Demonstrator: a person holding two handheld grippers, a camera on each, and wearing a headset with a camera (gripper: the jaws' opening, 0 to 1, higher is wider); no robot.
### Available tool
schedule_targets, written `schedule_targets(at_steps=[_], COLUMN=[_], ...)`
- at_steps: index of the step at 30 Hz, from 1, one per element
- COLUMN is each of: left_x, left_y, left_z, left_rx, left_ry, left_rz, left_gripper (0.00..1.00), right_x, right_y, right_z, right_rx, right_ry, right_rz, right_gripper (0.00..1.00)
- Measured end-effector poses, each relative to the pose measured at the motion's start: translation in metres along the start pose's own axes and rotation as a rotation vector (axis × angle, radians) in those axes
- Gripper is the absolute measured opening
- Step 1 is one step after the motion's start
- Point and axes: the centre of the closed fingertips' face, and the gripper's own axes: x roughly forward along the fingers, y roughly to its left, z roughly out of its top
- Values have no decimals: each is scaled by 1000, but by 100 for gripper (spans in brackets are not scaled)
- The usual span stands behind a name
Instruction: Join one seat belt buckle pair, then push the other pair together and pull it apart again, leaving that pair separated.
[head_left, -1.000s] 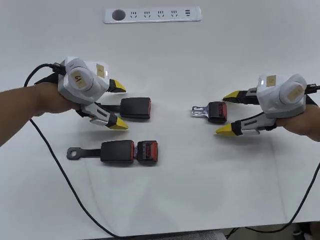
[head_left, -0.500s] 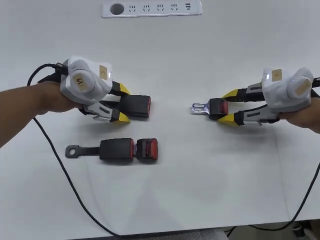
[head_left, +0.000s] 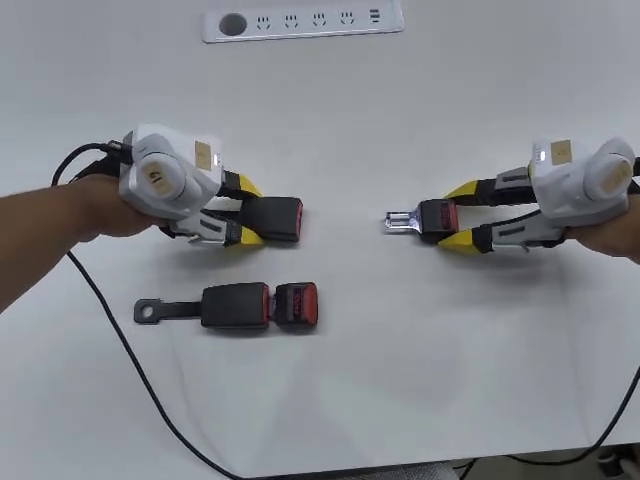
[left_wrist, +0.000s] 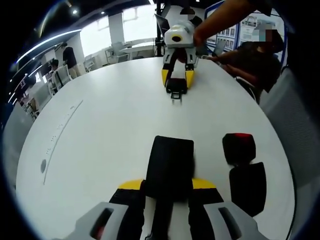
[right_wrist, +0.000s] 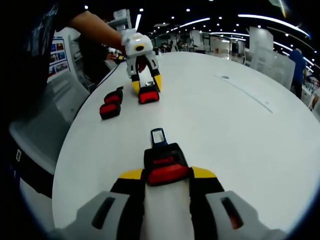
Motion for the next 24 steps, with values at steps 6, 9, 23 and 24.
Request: schedule_targets(at_steps=[6,9,23,24], left_x=[-2,-1,0,0], left_y=[0,1,2,2], left_z=[-3,-2,-3,-3], left_rx=[-28,-31,-51,-54], left_ry=[-1,11,27,29], left_rz=[27,25,29,31], left_gripper=[34,34,34,34], right_x=[1,1,7,10], right_y=[0,0,3,4], right_z=[0,1,5,7], right_rx=[16,14,10,10], right_ry=[-27,-28,-50,-55], right_rz=[-16,-16,-19,-20], right_gripper=[35,35,35,35])
